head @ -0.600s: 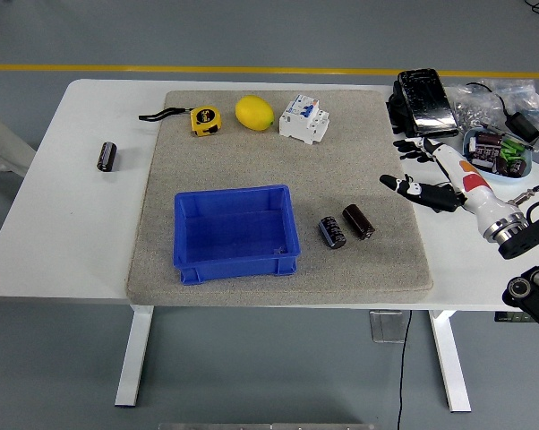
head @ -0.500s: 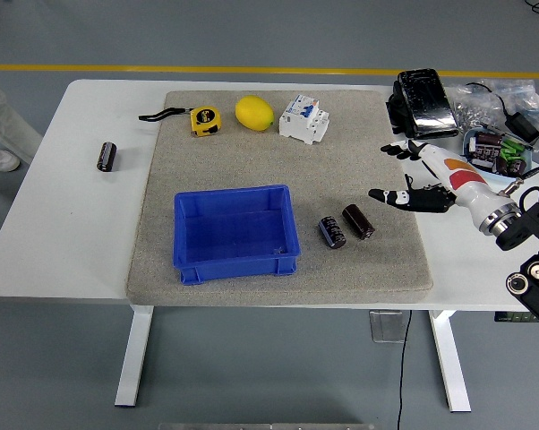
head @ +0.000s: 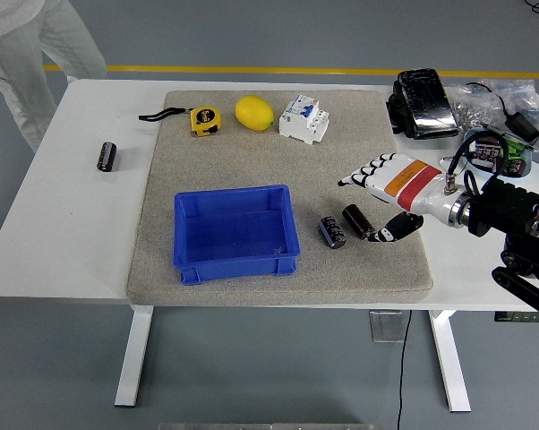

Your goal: Pick up the battery,place it into the box

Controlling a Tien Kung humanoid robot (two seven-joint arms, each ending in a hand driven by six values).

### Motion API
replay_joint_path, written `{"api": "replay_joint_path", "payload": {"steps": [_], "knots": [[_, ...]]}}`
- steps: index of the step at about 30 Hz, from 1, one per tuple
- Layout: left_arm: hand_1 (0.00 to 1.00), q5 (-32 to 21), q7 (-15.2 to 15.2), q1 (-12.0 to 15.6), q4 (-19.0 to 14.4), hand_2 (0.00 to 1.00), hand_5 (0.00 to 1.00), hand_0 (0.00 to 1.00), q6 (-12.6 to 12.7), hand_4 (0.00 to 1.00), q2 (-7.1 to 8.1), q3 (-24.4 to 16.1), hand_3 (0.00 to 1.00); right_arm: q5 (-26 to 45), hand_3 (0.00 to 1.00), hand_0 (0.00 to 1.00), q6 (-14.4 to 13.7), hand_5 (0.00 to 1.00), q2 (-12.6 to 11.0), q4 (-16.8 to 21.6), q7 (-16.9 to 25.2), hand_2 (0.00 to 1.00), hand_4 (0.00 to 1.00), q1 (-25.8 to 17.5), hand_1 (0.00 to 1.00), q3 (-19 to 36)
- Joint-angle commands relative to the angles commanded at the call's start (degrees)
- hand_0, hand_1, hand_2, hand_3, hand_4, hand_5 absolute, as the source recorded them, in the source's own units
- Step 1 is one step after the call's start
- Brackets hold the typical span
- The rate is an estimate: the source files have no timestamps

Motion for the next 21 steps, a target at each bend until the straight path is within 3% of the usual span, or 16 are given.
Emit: {"api": "replay_joint_path", "payload": {"steps": [21], "knots": [[0.712, 0.02, 0.13, -0.06, -0.19, 0.766, 0.495, 0.722, 0.10, 0.632, 0.28, -0.04, 0.620, 5.09, 0.824, 0.767, 3.79, 0.276, 6.30, -9.75, 0.69, 0.778, 0.998, 9.34, 0.747, -12.23]]}}
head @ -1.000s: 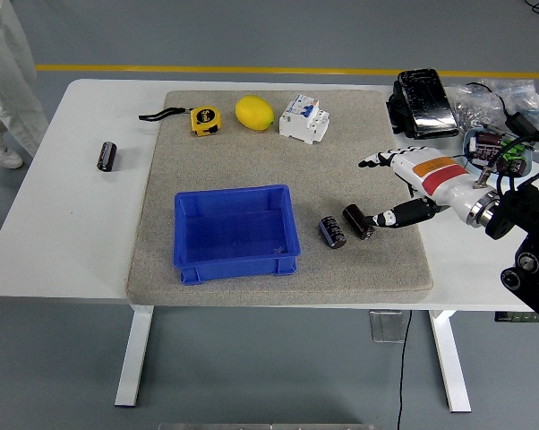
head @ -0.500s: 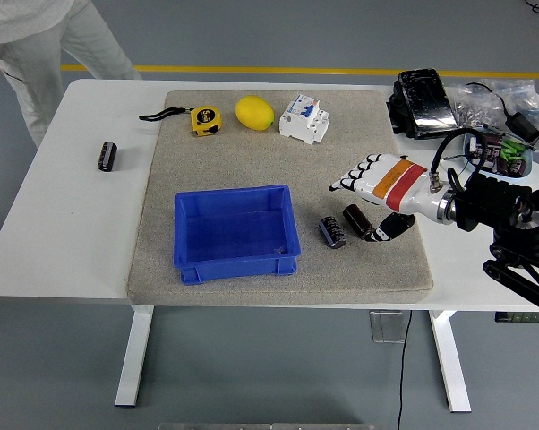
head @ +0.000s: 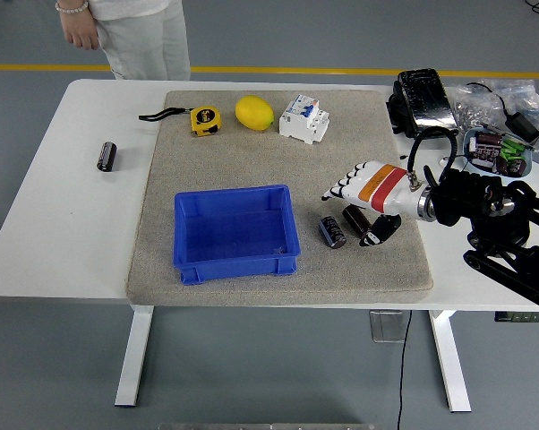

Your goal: Pick up the battery,place it into the box

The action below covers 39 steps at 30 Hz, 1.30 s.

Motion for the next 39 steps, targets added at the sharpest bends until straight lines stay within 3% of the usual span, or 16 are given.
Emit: {"api": "replay_joint_path", "payload": {"steps": [16, 32, 33, 38, 39], "knots": [[0.712, 0.01, 0.07, -0.24, -0.19, 0.766, 0.492, 0.722, -0.05, 0.631, 0.05, 0.18, 0.620, 2.00, 0.796, 0.723, 0.87, 0.260, 2.67, -7.25, 0.57, 0.747, 0.998, 1.20, 0.711, -2.46], [0.713, 0.24, 0.15, -0.52, -0.29, 0.765, 0.495, 0.720, -0.12, 0.633, -0.01, 0.14, 0.620, 3.58, 0.767, 0.665, -1.73, 0.254, 3.60, -9.01, 1.34, 0.695, 0.998, 0.26, 0.650, -3.50], [0.712, 0.16, 0.13, -0.53, -0.30, 0.766, 0.494, 0.720, -0.11, 0.632, -0.01, 0.20, 0.619, 3.82, 0.590, 0.594, -2.12, 0.203, 3.66, -9.13, 1.35, 0.595, 0.832, 0.23, 0.577, -3.54], [0.712, 0.08, 0.11, -0.57, -0.34, 0.766, 0.494, 0.720, -0.11, 0.632, -0.01, 0.30, 0.619, 4.20, 0.590, 0.594, -2.89, 0.203, 3.94, -9.53, 1.15, 0.595, 0.832, 0.08, 0.577, -3.68], [0.714, 0.04, 0.10, -0.58, -0.35, 0.766, 0.494, 0.720, -0.11, 0.632, -0.01, 0.34, 0.619, 4.18, 0.506, 0.538, -2.96, 0.174, 4.01, -9.60, 1.06, 0.523, 0.743, 0.04, 0.503, -3.76]]}}
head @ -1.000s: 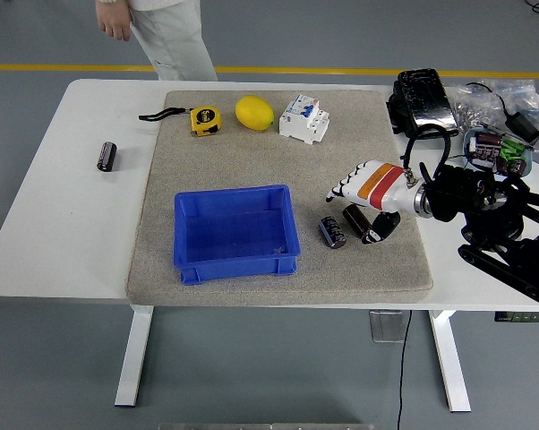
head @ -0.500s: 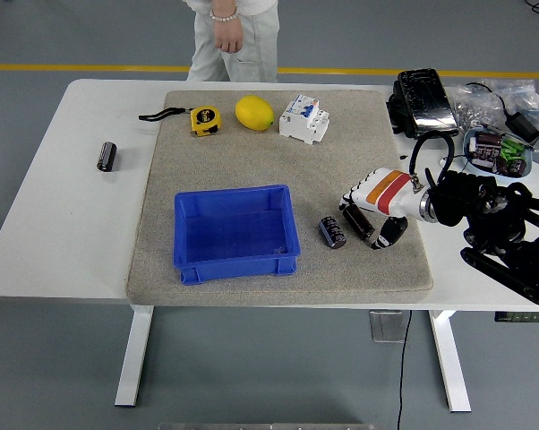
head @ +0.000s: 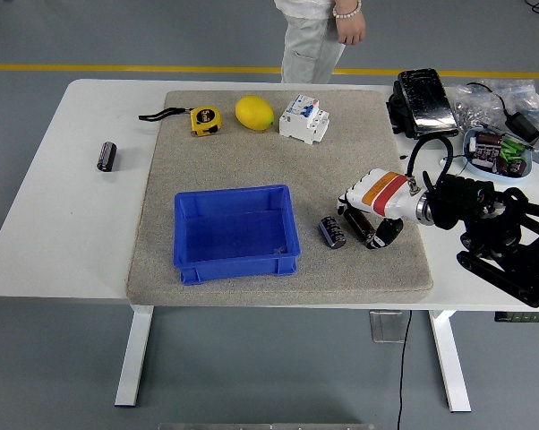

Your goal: Pick up the battery,place it into the box

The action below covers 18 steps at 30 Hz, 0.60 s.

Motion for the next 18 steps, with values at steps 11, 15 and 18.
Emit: {"api": "replay_joint_path", "payload": {"steps": [11, 15, 18], "knots": [[0.714, 0.01, -0.02, -0.10, -0.01, 0.766, 0.495, 0.720, -0.01, 0.632, 0.02, 0.07, 0.619, -0.08, 0.489, 0.511, -0.31, 0.194, 0.07, 0.17, -0.09, 0.503, 0.737, 0.16, 0.483, -0.02], [0.714, 0.30, 0.05, -0.05, 0.04, 0.766, 0.495, 0.720, -0.04, 0.631, 0.02, -0.14, 0.618, -0.15, 0.486, 0.497, -0.17, 0.192, -0.22, 0.80, -0.20, 0.498, 0.733, 0.33, 0.475, 0.37], [0.714, 0.45, 0.09, 0.01, 0.07, 0.765, 0.495, 0.720, -0.07, 0.631, 0.02, -0.28, 0.618, -0.29, 0.488, 0.501, -0.03, 0.182, -0.51, 1.55, -0.29, 0.497, 0.743, 0.51, 0.473, 0.75]]}}
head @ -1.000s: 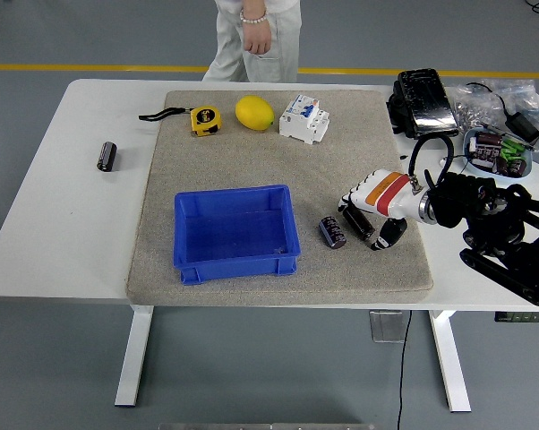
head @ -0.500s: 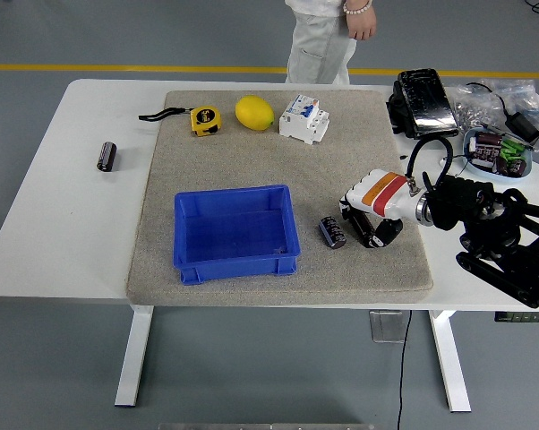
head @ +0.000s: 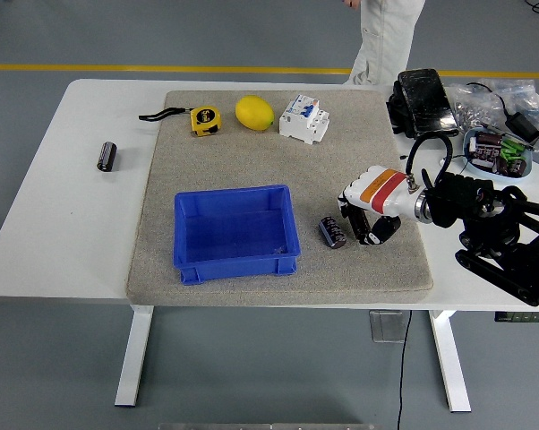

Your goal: Pick up the battery,place it into the box

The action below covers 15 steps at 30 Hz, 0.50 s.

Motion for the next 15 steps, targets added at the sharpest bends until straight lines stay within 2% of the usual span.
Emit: {"api": "replay_joint_path", "payload": {"steps": [6, 11, 12, 15], "knots": [[0.713, 0.52, 0.12, 0.11, 0.04, 0.765, 0.495, 0.719, -0.05, 0.631, 0.15, -0.32, 0.618, -0.20, 0.489, 0.503, 0.29, 0.174, -0.84, 2.73, -0.62, 0.498, 0.740, 0.03, 0.474, 2.36], [0.713, 0.55, 0.11, 0.28, 0.11, 0.765, 0.495, 0.719, -0.04, 0.631, 0.16, -0.44, 0.618, 0.11, 0.489, 0.503, -0.34, 0.174, -1.57, 8.36, -2.08, 0.498, 0.740, -0.37, 0.474, 5.87], [0.712, 0.65, 0.14, 0.30, 0.12, 0.765, 0.495, 0.721, -0.04, 0.632, 0.16, -0.50, 0.619, 0.33, 0.497, 0.518, -0.53, 0.201, -1.60, 9.60, -2.36, 0.509, 0.737, -0.38, 0.484, 6.23], [0.712, 0.80, 0.19, 0.37, 0.10, 0.765, 0.495, 0.721, -0.06, 0.632, 0.16, -0.60, 0.619, 1.79, 0.497, 0.518, -1.34, 0.201, -1.04, 13.50, -3.26, 0.509, 0.737, -0.22, 0.484, 6.73]]}}
